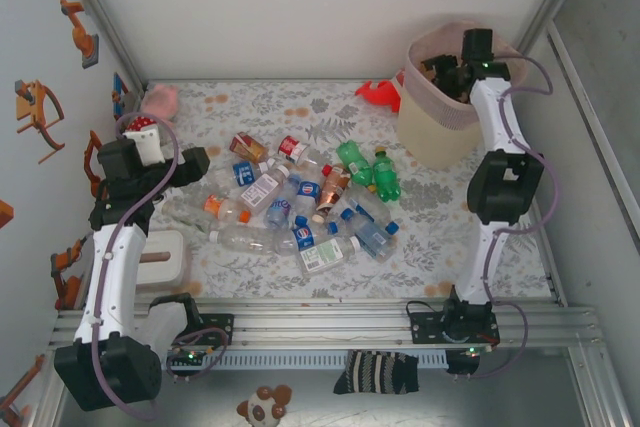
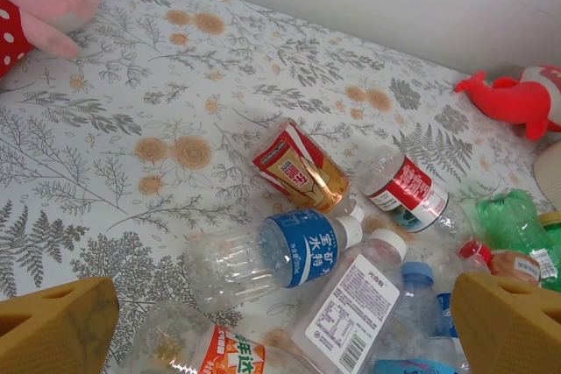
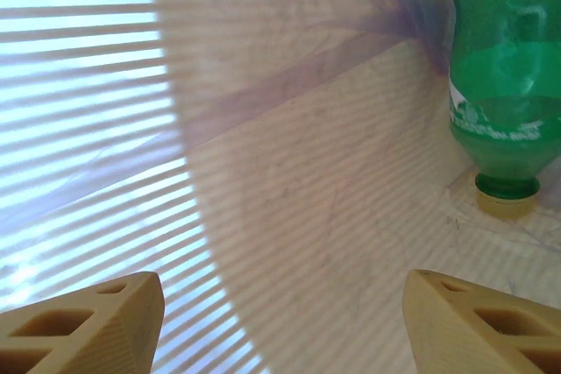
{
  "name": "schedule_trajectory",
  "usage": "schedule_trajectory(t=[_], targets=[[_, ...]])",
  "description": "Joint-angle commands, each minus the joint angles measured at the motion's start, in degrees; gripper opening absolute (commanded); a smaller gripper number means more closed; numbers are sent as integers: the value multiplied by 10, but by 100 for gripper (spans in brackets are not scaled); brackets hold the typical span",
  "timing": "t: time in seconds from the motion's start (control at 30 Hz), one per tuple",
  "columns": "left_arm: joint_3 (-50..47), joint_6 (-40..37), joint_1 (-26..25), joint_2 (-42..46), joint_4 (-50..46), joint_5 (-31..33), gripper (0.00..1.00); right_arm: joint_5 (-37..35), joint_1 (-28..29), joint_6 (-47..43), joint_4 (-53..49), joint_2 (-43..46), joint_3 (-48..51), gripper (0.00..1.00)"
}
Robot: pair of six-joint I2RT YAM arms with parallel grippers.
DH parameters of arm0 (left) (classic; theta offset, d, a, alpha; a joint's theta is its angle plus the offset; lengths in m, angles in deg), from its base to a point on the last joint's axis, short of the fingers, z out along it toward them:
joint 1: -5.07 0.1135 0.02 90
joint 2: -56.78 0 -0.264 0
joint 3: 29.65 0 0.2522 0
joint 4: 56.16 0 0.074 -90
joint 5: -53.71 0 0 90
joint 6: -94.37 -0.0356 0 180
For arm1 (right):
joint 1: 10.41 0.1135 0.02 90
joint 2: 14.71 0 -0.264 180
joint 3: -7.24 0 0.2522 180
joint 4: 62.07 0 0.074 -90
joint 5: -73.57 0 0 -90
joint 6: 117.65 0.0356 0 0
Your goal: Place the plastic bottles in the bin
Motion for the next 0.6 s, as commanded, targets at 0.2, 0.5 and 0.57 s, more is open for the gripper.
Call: schedule_trajectory(t=[0.2,0.5,0.57], targets=[[-1,-3,4,-2,-7,-3,97,-39,-3,-95,-73,99,-6,71],[-1,-3,6,-4,-5,-4,97,-86,-30,-196,-140,167,32,71],[-1,-3,6,-6,-5,-5,97,-94,-42,-211,-150,177,41,71]])
